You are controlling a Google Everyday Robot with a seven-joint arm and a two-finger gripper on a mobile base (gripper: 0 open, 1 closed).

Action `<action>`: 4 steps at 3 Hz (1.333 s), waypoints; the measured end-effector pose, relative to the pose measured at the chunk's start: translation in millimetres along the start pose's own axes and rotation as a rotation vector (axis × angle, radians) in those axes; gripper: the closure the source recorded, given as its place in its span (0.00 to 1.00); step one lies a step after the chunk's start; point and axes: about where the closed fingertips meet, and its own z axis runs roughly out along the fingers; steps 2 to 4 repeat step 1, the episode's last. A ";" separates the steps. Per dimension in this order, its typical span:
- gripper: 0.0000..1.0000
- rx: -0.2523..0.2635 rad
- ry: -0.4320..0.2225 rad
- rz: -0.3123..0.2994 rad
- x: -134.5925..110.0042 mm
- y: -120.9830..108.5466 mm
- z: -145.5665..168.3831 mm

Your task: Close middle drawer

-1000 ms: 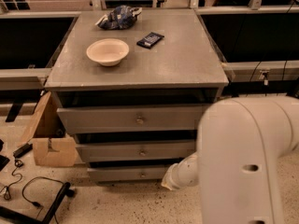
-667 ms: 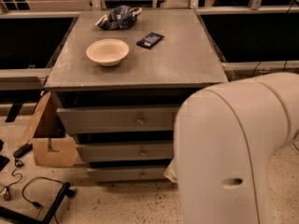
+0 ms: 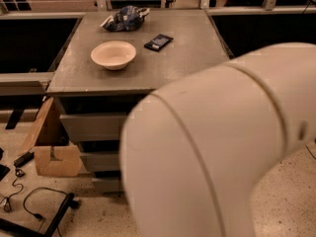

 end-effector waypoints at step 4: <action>1.00 0.024 0.040 0.103 8.2 32.3 -8.0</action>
Offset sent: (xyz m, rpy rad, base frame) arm 0.0000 0.0000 0.0000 0.0000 0.0000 0.0000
